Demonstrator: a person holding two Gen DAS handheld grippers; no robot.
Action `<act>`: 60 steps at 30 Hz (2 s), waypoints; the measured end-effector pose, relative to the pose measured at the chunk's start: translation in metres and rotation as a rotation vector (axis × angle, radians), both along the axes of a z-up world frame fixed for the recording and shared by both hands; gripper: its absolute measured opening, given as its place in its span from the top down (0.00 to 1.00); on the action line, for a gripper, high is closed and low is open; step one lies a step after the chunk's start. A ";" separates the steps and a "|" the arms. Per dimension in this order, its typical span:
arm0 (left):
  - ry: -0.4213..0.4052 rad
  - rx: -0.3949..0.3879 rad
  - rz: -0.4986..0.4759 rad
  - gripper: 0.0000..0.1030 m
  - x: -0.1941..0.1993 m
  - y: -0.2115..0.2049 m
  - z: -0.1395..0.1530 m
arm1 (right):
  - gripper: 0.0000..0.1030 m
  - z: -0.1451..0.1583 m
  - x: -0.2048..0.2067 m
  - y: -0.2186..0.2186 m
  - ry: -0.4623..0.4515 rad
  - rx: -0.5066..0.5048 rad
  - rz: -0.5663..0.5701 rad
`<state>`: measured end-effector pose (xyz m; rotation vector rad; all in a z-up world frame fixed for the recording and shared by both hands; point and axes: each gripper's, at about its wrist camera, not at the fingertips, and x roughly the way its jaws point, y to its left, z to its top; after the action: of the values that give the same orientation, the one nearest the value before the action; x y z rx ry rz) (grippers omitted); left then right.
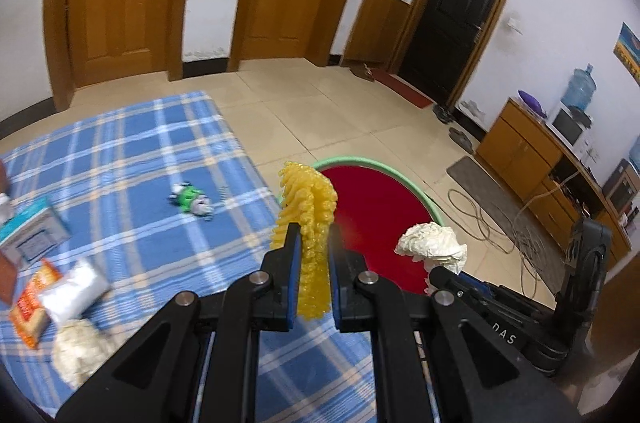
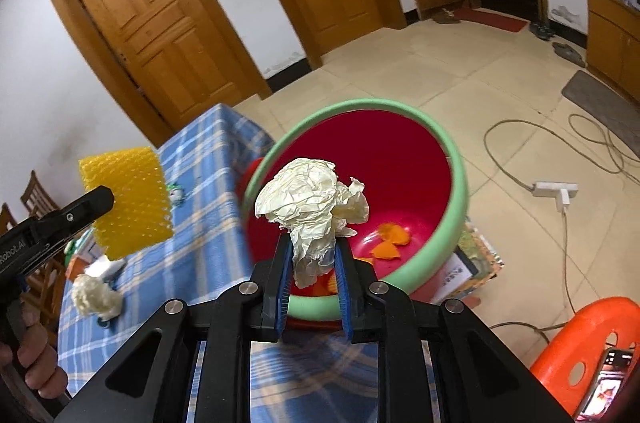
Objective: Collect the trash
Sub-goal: 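Carry both items over the red bucket while the right tool opens, dropping the paper, then open the left tool over the red bucket to drop the yellow foam net, then move the left tool back to the table and grasp the crumpled white tissue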
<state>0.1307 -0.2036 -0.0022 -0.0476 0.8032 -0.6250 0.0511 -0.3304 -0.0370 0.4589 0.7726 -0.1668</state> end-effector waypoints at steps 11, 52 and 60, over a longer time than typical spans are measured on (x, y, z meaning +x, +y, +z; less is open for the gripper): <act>0.039 0.025 -0.056 0.89 0.014 -0.038 -0.022 | 0.63 -0.013 0.000 -0.025 0.008 0.029 -0.041; 0.055 0.038 0.000 0.42 -0.002 -0.007 -0.010 | 0.55 0.022 -0.029 -0.019 -0.087 0.054 -0.056; 0.026 0.058 0.085 0.42 -0.014 0.039 0.002 | 0.53 0.027 -0.023 0.007 -0.097 0.062 0.009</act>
<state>0.1169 -0.1651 0.0002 -0.0369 0.8395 -0.5216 0.0277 -0.3233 -0.0103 0.5190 0.6862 -0.1117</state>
